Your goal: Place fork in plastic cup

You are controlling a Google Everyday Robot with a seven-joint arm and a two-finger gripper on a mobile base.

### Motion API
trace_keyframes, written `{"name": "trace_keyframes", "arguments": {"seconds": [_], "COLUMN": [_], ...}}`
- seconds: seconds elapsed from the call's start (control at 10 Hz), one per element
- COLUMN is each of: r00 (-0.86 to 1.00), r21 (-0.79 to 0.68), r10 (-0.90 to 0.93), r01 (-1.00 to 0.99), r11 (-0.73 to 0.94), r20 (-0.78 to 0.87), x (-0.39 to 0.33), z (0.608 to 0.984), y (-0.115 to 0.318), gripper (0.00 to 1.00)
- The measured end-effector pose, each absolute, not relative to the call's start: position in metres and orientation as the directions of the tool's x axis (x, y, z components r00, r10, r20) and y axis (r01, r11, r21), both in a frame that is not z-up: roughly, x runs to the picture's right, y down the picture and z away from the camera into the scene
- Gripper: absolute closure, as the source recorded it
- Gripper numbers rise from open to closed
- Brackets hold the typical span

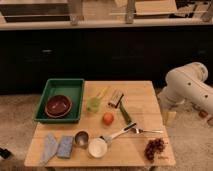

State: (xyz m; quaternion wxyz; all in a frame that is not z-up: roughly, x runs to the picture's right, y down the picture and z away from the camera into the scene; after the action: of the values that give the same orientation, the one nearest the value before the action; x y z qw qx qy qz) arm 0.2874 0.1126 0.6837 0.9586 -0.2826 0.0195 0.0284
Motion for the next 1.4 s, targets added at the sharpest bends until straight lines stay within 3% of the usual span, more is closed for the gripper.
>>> {"name": "trace_keyframes", "arguments": {"seconds": [1.4], "r00": [1.0], "r21": [-0.552], "r10": [0.016], "r01": [0.002], "r11": [0.834], "r20": [0.027], "x": [0.238], "z": [0.712], "y": [0.142], "gripper": [0.2]}}
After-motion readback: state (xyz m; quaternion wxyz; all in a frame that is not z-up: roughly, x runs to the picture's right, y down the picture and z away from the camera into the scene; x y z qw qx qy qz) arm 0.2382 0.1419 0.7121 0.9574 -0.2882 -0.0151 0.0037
